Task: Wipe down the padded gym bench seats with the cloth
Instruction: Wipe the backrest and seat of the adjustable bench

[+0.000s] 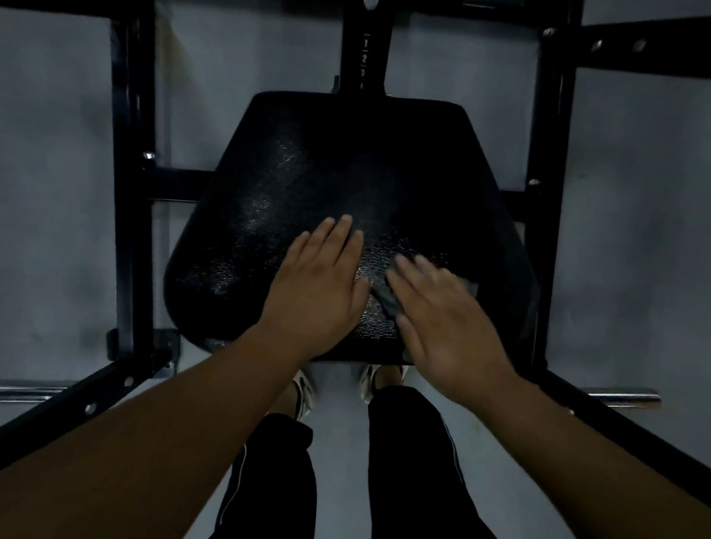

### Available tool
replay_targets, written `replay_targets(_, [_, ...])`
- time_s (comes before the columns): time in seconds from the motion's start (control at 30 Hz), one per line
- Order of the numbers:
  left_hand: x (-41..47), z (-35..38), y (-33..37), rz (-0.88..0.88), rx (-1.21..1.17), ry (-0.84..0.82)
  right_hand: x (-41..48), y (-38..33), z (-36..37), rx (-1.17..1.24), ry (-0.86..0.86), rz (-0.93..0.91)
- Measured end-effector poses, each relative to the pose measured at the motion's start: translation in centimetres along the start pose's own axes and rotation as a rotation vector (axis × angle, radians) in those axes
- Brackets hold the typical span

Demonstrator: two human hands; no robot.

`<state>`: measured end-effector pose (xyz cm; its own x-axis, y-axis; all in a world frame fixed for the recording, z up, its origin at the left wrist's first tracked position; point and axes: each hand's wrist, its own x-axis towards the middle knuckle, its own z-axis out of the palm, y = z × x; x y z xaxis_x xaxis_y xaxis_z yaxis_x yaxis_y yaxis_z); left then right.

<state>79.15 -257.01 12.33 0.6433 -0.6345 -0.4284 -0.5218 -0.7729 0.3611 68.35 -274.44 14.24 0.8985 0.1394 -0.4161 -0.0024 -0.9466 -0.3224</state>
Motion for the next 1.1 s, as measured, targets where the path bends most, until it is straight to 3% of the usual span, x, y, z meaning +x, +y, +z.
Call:
replay_targets(0.07, [0.5, 0.0, 0.8, 0.017, 0.007, 0.007, -0.8, 4.2, -0.8, -0.059, -0.007, -0.008])
replay_targets(0.17, [1.4, 0.2, 2.2, 0.021, -0.004, 0.018, 3.5, 9.0, -1.8, 0.042, 0.055, 0.338])
replay_targets(0.23, [1.9, 0.4, 3.0, 0.012, -0.01, 0.007, 5.0, 7.4, -1.5, 0.078, 0.089, 0.455])
replay_targets(0.33, [2.4, 0.5, 4.0, 0.023, -0.004, -0.018, 0.4, 4.0, -0.8, 0.083, 0.032, 0.171])
replay_targets(0.4, [2.6, 0.4, 4.5, 0.023, 0.01, -0.02, -2.2, 5.7, -1.3, 0.097, -0.031, 0.057])
replay_targets(0.5, [3.4, 0.1, 5.1, 0.016, 0.01, -0.015, 1.6, 10.5, -2.1, 0.149, 0.036, 0.278])
replay_targets(0.6, [4.7, 0.3, 5.4, 0.02, 0.032, -0.003, 7.3, 9.9, -2.1, 0.129, 0.071, 0.486])
replay_targets(0.77, [7.9, 0.5, 5.0, -0.013, 0.006, -0.007, 3.9, 9.7, -2.4, 0.115, -0.015, 0.124])
replay_targets(0.87, [9.4, 0.7, 5.2, -0.015, 0.008, -0.007, 7.9, 14.3, -2.2, 0.113, 0.047, 0.345])
replay_targets(0.97, [10.2, 0.8, 4.8, -0.044, 0.028, 0.009, 12.7, 13.6, -1.4, 0.154, 0.101, 0.529])
replay_targets(1.1, [10.2, 0.6, 4.2, -0.066, 0.033, -0.029, 8.8, 13.7, -2.6, 0.145, 0.0, 0.201])
